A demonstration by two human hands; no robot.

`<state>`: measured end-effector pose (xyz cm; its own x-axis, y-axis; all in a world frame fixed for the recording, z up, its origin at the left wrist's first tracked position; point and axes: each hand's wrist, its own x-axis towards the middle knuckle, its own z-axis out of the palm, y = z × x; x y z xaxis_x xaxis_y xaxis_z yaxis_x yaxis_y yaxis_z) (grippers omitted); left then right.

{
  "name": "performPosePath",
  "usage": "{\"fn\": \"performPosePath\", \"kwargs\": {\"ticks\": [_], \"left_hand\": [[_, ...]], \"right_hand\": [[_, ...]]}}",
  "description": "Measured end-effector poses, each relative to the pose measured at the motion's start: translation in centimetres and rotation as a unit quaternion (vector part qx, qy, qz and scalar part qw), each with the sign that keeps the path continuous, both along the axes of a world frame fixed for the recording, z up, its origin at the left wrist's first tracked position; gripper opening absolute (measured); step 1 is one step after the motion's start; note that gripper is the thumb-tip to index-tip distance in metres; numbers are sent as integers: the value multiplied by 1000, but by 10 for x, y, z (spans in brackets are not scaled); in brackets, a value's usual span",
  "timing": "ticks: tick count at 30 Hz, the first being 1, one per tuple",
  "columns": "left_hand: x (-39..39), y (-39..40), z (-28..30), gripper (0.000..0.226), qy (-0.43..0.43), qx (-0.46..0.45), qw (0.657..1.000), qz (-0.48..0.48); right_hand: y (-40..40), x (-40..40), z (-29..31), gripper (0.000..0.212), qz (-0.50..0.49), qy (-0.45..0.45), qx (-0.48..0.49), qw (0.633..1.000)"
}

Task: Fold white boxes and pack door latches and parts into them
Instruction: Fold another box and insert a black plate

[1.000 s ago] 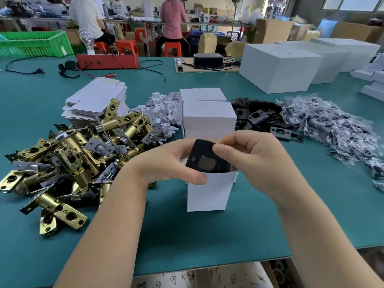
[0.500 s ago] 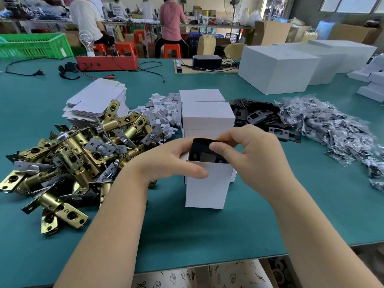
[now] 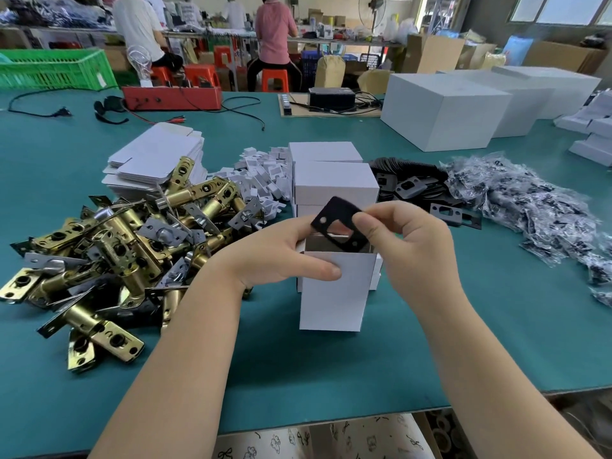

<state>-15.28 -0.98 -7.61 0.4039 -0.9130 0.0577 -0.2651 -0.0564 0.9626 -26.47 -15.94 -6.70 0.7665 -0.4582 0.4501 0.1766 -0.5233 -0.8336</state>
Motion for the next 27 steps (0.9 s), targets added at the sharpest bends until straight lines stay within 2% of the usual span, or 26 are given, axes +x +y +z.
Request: {"fn": "performPosePath", "kwargs": {"ticks": [2,4,8,12,16,20,23,27], "left_hand": [[1,0,-1,48,23,3,1000,-7],[2,0,-1,48,20,9,1000,-4],[3,0,0,43,-3,14,1000,3],[3,0,1,49,3,18,1000,3],[0,1,3,48,31,17,999,-7],[-1,3,5,51,39,13,999,-31],[-4,2,5,51,19,5,1000,-21],[-4,1,5,30,19,-16,999,25]], "right_hand": [[-4,-1,5,18,26,13,93,995],[-6,-1,6,15,49,35,106,993],[-2,-3,4,8,80,69,46,993],[-5,-8,11,31,127,87,-37,987],[-16,-13,24,39,119,120,-144,975],[-16,-11,34,24,118,101,-291,944],[-12,-4,31,19,99,100,-301,943],[-5,-3,13,14,23,70,-270,960]]}}
